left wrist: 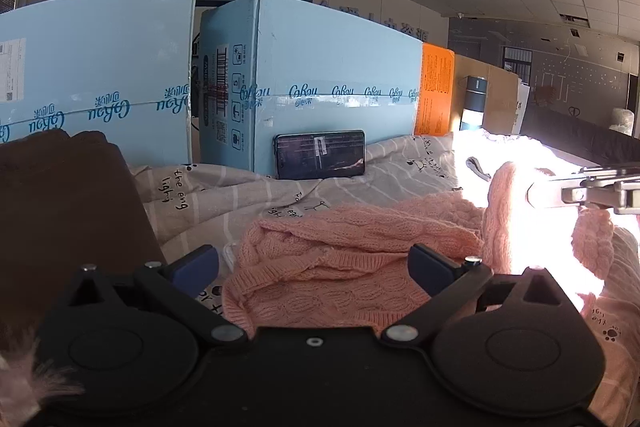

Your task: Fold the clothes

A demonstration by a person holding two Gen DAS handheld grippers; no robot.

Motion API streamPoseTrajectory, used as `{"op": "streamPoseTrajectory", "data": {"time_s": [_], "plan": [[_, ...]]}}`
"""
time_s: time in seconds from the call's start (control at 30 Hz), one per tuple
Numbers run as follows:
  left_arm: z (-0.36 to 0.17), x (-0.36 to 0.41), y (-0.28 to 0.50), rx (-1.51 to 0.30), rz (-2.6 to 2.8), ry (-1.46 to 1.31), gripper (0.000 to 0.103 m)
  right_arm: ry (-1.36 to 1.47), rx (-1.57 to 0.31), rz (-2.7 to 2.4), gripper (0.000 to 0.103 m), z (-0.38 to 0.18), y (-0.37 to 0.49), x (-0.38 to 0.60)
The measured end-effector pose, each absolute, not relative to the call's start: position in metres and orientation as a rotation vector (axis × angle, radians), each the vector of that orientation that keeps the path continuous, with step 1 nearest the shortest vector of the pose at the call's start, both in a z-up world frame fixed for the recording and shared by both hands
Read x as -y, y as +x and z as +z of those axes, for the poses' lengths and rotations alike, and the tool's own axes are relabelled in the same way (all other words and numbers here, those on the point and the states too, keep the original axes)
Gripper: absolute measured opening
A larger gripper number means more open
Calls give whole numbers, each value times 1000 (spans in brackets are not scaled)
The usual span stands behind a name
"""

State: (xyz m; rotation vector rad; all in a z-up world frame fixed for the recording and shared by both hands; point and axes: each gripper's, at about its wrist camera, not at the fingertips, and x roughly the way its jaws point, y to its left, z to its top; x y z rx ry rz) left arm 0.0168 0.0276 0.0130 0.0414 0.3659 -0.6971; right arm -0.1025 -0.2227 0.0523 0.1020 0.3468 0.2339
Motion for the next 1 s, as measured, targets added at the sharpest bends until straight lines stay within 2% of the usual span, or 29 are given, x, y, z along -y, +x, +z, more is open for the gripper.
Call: {"op": "streamPoseTrajectory", "data": {"time_s": [0.33, 0.63, 0.73, 0.77, 0.87, 1.0], "plan": [[15, -24, 6, -332, -878, 0, 103, 157, -488, 98, 17, 15, -88, 244], [-3, 5, 1, -392, -793, 236, 103, 187, -511, 8, 18, 4, -98, 254], [-16, 14, 6, -455, -710, 354, 103, 154, -558, 6, 22, 1, -96, 252], [-21, 18, 6, -468, -697, 396, 103, 136, -561, 3, 26, 1, -96, 252], [-23, 20, 2, -453, -689, 434, 103, 168, -512, 2, 49, 11, -92, 262], [-12, 16, 3, -407, -696, 387, 103, 247, -458, 6, 51, 27, -72, 281]]}}
